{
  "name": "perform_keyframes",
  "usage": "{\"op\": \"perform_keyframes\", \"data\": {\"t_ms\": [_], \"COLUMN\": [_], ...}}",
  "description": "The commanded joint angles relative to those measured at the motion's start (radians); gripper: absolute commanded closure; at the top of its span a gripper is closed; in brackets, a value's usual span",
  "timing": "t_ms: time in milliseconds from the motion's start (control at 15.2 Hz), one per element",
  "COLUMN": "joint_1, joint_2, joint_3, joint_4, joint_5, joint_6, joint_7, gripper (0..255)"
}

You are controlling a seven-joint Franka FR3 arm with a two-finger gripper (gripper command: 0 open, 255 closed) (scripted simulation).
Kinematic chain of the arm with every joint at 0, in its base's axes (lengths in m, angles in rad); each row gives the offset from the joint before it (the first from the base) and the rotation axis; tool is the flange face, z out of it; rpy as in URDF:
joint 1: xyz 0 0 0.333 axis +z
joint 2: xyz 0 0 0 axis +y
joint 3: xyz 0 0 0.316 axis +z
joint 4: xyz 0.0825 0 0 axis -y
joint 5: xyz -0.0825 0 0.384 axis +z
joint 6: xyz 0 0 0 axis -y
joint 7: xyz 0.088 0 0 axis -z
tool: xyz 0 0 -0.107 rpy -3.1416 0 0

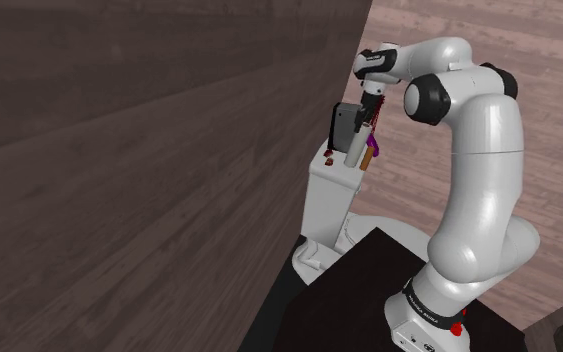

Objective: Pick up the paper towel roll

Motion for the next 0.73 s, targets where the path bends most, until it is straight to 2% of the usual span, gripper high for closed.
{"op": "perform_keyframes", "data": {"t_ms": [0,528,660], "joint_1": [-0.004,-0.018,-0.018], "joint_2": [-0.002,-0.005,-0.005], "joint_3": [-0.001,-0.005,-0.005], "joint_4": [0.025,0.129,0.131], "joint_5": [-0.002,-0.006,-0.006], "joint_6": [-0.026,-0.131,-0.134], "joint_7": [0.001,0.01,0.01], "gripper": [255,255,255]}}
